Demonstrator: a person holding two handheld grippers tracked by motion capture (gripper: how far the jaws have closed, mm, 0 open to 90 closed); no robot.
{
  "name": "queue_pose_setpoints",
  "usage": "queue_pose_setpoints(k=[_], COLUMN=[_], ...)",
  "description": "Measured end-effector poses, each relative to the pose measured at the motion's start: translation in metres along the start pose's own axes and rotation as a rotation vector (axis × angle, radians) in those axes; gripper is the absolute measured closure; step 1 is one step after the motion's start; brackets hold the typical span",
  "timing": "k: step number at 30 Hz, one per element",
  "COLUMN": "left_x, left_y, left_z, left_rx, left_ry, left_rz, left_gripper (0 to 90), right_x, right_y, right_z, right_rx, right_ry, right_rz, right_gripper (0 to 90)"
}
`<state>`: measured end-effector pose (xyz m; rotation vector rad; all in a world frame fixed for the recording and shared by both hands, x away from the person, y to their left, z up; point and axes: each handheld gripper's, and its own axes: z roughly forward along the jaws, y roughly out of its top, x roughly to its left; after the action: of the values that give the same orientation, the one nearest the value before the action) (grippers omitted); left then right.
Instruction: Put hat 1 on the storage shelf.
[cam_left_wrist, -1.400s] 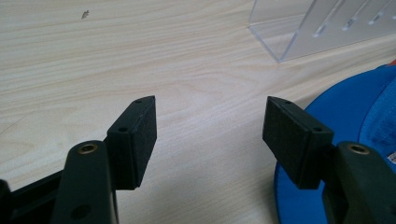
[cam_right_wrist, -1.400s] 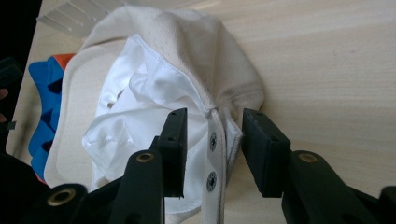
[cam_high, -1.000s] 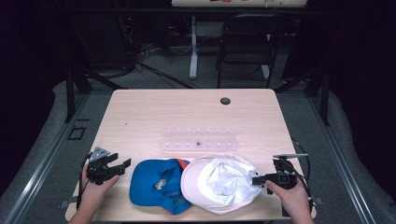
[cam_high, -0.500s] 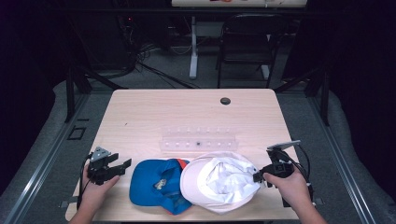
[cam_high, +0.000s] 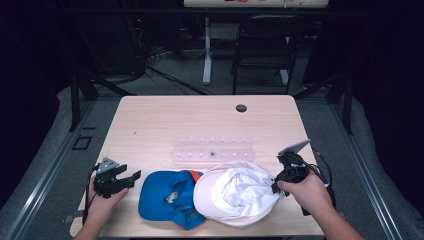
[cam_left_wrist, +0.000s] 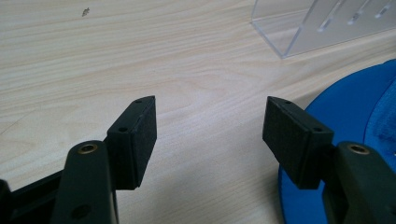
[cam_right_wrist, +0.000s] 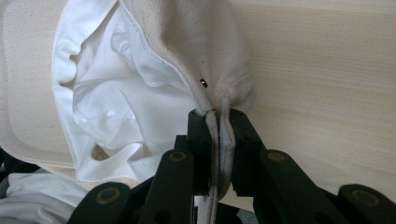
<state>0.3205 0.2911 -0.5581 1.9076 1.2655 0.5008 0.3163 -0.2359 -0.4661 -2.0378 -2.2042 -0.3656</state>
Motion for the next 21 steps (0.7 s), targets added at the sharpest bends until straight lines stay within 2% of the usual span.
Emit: queue_pose_setpoints(k=[3,6,7,8,9,11,13,14,15,17,18,19,21], left_x=[0.000,0.000,0.000,0.000,0.000,0.000,0.000,0.000,0.000,0.000,0.000,0.000,-0.001], left_y=[0.000,0.000,0.000,0.000,0.000,0.000,0.000,0.000,0.000,0.000,0.000,0.000,0.000], left_z=[0.000,0.000,0.000,0.000,0.000,0.001,0.000,0.000,0.000,0.000,0.000,0.000,0.000], left_rx=[0.000,0.003,0.004,0.004,0.003,-0.001,0.000,0.000,0.001,0.001,0.002,0.003,0.002], left_ry=[-0.001,0.001,0.001,0.001,0.001,0.000,0.000,0.001,0.000,0.000,0.000,0.001,0.001], left_rz=[-0.001,0.001,0.002,0.001,0.000,-0.001,0.000,0.000,0.001,0.000,0.003,0.003,0.001], left_gripper=[35.3,35.3,35.3,35.3,35.3,35.3,35.3,35.3,35.3,35.3,35.3,35.3,35.3], right_x=[0.003,0.005,0.005,0.008,0.008,0.010,0.011,0.011,0.011,0.012,0.012,0.013,0.012], right_y=[0.002,0.003,0.004,0.004,0.005,0.006,0.009,0.008,0.010,0.011,0.011,0.011,0.012], right_z=[-0.004,-0.007,-0.009,-0.008,-0.011,-0.013,-0.016,-0.016,-0.019,-0.019,-0.020,-0.019,-0.022], right_rx=[0.015,0.014,0.028,-0.003,0.019,0.002,0.013,-0.004,0.022,0.004,0.012,-0.006,0.007], right_ry=[0.003,0.009,0.002,0.006,-0.003,-0.016,-0.007,-0.006,0.000,0.009,0.012,0.021,0.035], right_rz=[-0.006,-0.028,-0.045,-0.024,-0.042,-0.041,-0.055,-0.039,-0.040,-0.032,-0.033,-0.015,-0.018], right_gripper=[81.1,81.3,81.3,81.3,81.3,81.3,81.3,81.3,81.3,81.3,81.4,81.4,81.4])
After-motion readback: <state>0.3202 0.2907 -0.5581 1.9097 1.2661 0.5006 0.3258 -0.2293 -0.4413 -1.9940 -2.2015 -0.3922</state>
